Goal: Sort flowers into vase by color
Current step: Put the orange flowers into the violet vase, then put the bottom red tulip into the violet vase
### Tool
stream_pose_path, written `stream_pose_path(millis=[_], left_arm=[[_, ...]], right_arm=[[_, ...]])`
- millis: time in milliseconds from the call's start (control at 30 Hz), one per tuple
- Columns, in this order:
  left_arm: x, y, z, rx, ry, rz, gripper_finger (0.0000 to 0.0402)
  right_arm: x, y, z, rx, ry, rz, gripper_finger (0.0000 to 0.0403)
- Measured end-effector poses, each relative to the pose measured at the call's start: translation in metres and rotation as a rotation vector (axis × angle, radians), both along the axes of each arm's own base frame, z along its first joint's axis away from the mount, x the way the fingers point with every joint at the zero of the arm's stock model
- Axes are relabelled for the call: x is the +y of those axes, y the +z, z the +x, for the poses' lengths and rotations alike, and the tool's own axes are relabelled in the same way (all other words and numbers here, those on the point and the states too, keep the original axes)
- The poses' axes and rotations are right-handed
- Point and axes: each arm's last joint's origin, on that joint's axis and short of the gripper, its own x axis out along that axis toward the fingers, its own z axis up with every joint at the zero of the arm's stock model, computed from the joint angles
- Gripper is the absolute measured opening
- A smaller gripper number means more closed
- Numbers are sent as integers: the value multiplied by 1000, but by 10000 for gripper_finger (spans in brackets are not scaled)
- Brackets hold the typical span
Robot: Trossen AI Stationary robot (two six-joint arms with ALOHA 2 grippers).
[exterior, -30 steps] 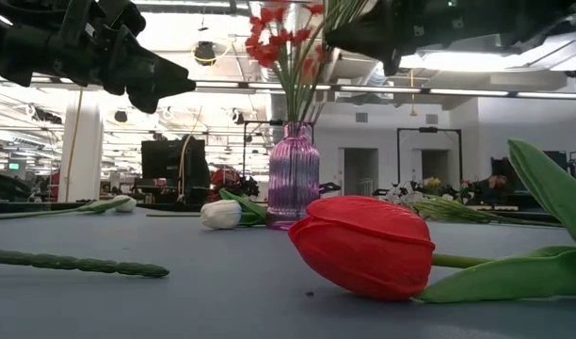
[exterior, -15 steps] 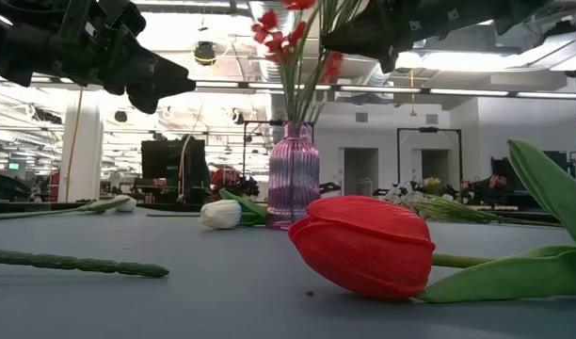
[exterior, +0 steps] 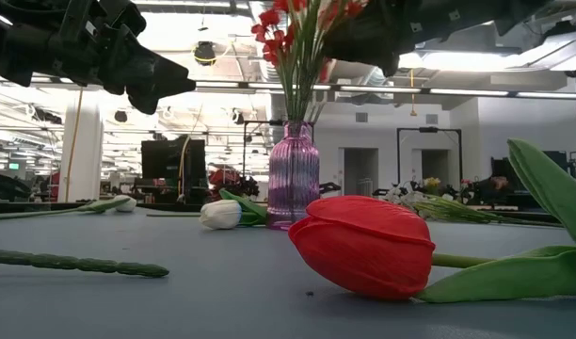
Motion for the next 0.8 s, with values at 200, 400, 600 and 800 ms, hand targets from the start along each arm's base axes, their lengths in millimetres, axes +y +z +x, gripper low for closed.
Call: stream_pose_path(millis=[200,400,600,800], left_arm=[[0,0,0,0,0,0,139],[0,0,0,5,0,0,139],[0,-1,0,6,1,-7,139],[0,-1,0,11,0,-7,139]], right_arm=[[2,1,-2,266,53,48,249],[3,-2,-17,591,61,80,265],[7,-14,-35,818,61,171,265],[24,-18,-45,917,54,344,265]])
